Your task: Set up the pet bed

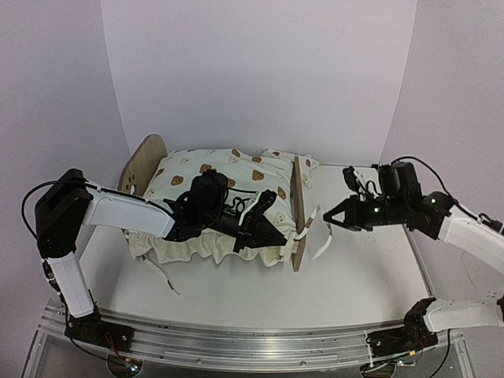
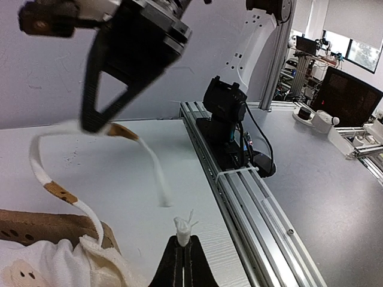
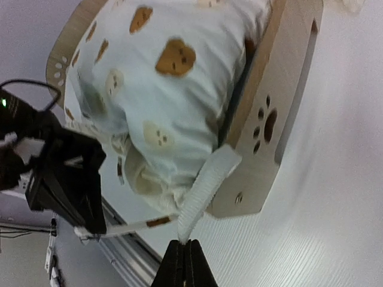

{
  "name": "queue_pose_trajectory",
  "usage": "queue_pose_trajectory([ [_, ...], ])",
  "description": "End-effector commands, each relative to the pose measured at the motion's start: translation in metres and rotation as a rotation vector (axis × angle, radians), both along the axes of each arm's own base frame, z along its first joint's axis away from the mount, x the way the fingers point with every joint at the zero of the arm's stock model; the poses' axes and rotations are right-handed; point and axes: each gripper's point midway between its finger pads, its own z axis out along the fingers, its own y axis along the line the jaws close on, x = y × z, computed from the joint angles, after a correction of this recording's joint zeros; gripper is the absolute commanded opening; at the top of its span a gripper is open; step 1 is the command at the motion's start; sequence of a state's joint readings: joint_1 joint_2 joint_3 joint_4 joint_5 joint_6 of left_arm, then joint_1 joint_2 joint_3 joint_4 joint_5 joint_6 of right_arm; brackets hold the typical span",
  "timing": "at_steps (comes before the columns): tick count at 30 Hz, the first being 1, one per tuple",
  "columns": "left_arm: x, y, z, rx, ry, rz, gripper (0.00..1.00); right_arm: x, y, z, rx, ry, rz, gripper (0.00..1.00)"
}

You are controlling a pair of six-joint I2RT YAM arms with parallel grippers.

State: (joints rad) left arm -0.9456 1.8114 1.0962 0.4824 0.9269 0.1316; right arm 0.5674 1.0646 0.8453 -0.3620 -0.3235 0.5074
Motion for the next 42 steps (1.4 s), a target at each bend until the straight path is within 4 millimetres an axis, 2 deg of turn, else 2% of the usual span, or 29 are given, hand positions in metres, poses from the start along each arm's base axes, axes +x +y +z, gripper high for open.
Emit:
queue_pose_trajectory([
  [1, 0.006, -0.009, 0.014, -0.040, -0.023, 0.016, 0.00, -0.072, 0.022, -0.062, 0.086, 0.270, 0.088, 0.00],
  [4, 0.006, -0.008, 0.010, -0.031, -0.021, 0.021, 0.00, -0.107, 0.033, -0.090, 0.073, 0.362, 0.146, 0.00],
  [7, 0.007, -0.009, 0.008, -0.025, -0.020, 0.028, 0.00, -0.122, 0.046, -0.108, 0.064, 0.403, 0.181, 0.00],
  [11, 0.010, -0.010, 0.007, -0.023, -0.016, 0.042, 0.00, -0.114, 0.090, -0.101, 0.221, 0.342, 0.226, 0.00],
  [14, 0.010, -0.009, 0.005, -0.016, -0.014, 0.049, 0.00, -0.111, 0.110, -0.114, 0.175, 0.324, 0.235, 0.01],
  [17, 0.008, -0.007, 0.000, -0.006, -0.011, 0.049, 0.00, -0.110, 0.117, -0.132, 0.139, 0.348, 0.209, 0.14],
  [19, 0.008, -0.006, -0.005, 0.004, -0.008, 0.052, 0.00, -0.110, 0.116, -0.132, 0.134, 0.355, 0.202, 0.28],
  [21, 0.008, -0.005, -0.009, 0.013, -0.006, 0.057, 0.00, -0.109, 0.111, -0.128, 0.102, 0.330, 0.199, 0.35],
  [24, 0.008, -0.004, -0.015, 0.017, -0.013, 0.061, 0.00, -0.106, 0.090, -0.115, -0.052, 0.243, 0.209, 0.47],
  [25, 0.007, -0.003, -0.017, 0.018, -0.015, 0.062, 0.00, -0.104, 0.075, -0.115, -0.139, 0.214, 0.192, 0.50],
  [28, 0.005, -0.003, -0.017, 0.017, -0.014, 0.060, 0.00, -0.092, 0.054, -0.083, -0.185, 0.043, 0.166, 0.63],
  [30, 0.005, -0.003, -0.016, 0.013, -0.014, 0.061, 0.00, -0.083, 0.045, -0.070, -0.183, -0.065, 0.145, 0.67],
  [36, 0.003, -0.005, -0.019, 0.014, -0.031, 0.051, 0.00, -0.057, 0.069, -0.012, -0.090, -0.378, 0.181, 0.66],
  [39, 0.002, -0.005, -0.020, 0.017, -0.032, 0.048, 0.00, -0.047, 0.082, 0.005, -0.060, -0.450, 0.177, 0.53],
  [42, 0.001, -0.006, -0.020, 0.016, -0.036, 0.045, 0.00, -0.042, 0.088, 0.009, -0.059, -0.477, 0.180, 0.40],
])
